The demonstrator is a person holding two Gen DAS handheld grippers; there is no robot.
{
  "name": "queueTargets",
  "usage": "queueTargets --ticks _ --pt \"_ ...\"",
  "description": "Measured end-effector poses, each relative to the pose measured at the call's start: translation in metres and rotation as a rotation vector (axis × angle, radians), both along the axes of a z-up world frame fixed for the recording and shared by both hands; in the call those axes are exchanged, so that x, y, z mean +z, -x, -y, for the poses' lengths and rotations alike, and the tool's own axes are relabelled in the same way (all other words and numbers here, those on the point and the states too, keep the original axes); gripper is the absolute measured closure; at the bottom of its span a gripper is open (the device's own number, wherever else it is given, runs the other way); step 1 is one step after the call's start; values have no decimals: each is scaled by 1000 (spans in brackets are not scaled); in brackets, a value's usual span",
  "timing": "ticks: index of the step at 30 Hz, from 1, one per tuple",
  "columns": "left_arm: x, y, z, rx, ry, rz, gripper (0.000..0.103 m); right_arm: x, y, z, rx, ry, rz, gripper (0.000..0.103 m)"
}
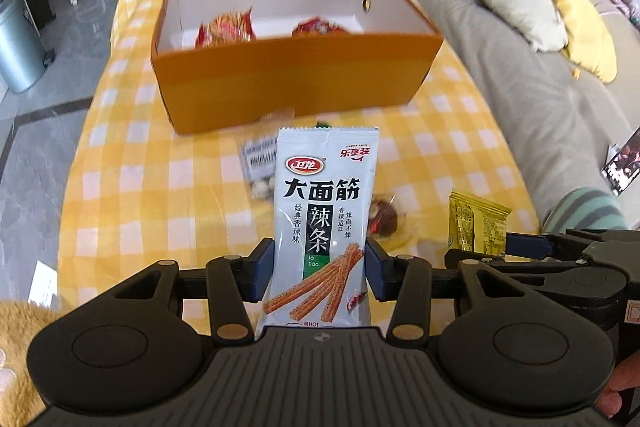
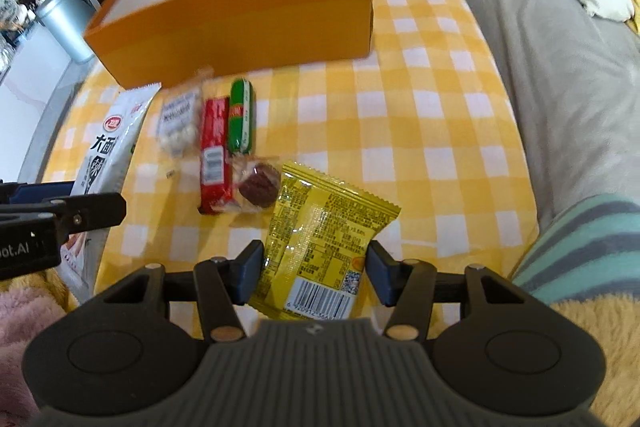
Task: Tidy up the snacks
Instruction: 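Lift the spicy strip packet with the left tool while the right tool carries the yellow packet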
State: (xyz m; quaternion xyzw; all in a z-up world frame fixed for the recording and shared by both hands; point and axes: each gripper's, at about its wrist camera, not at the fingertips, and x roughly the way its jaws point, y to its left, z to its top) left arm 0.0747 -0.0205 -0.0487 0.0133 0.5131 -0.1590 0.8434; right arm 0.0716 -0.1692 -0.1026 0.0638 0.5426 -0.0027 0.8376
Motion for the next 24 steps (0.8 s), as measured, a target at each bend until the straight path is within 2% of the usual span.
queueTargets --ticks 11,17,24 --pt "38 -14 -5 16 31 121 50 51 -7 -3 65 12 208 50" --pt "64 -39 -2 -4 27 197 50 80 -35 0 121 35 308 50" --pt "93 -84 3 -25 17 292 50 111 -88 4 207 11 399 50"
